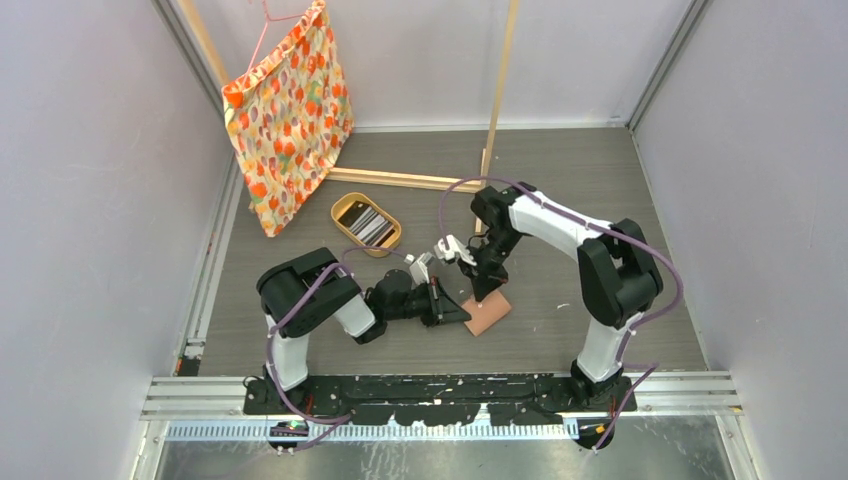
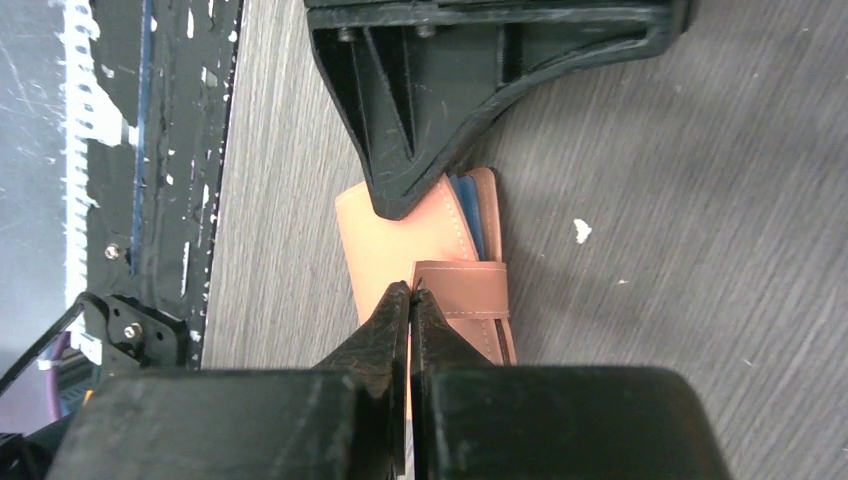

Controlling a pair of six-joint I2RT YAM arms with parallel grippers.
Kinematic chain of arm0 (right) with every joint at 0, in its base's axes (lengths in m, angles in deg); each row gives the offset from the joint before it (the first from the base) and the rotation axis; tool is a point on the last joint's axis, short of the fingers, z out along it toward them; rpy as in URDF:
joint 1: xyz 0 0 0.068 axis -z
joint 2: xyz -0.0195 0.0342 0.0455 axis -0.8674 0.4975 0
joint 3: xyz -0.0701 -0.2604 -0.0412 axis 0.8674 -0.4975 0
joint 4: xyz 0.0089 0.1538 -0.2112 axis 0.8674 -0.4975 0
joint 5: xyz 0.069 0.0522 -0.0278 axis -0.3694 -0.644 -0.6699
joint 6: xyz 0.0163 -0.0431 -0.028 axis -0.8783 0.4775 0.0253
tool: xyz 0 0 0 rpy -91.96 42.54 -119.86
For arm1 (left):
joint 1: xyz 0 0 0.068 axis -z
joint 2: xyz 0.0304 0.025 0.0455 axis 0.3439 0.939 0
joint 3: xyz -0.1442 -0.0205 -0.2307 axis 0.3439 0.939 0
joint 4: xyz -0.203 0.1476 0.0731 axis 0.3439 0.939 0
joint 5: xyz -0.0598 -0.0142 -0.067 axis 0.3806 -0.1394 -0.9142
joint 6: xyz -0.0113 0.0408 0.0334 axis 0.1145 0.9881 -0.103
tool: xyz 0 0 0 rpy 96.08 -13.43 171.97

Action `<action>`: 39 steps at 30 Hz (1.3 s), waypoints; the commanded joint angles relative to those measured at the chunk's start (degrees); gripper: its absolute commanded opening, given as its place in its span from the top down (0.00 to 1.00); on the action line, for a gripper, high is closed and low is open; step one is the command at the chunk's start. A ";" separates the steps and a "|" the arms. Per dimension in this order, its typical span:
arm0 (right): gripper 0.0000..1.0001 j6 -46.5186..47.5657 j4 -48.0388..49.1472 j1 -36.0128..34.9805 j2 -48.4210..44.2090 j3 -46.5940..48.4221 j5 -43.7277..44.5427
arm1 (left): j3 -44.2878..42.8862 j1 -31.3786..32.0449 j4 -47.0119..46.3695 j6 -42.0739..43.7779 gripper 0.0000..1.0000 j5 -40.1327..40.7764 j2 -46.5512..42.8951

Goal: Put the credit cards into the card holder
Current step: Close the card holder at the center of the board.

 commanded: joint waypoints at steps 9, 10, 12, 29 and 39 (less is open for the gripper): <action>0.99 -0.57 11.20 -1.84 -7.12 -11.69 5.91 | 0.25 -0.58 -0.32 -1.06 1.00 1.46 1.72; 0.99 -0.69 11.78 -1.79 -7.25 -12.14 6.32 | 0.10 -0.58 -0.28 -1.11 1.00 1.29 1.77; 0.99 -0.90 12.90 -1.81 -7.56 -12.60 6.90 | -0.10 -0.55 -0.74 -1.32 1.00 1.01 2.11; 0.99 -1.33 23.62 -1.79 -14.86 -19.32 8.76 | -0.54 -0.56 -2.74 -2.23 1.00 -0.10 3.52; 0.99 -0.08 26.31 -1.95 -16.31 -22.49 9.13 | -0.97 -0.58 -4.07 -3.14 1.00 -0.35 4.54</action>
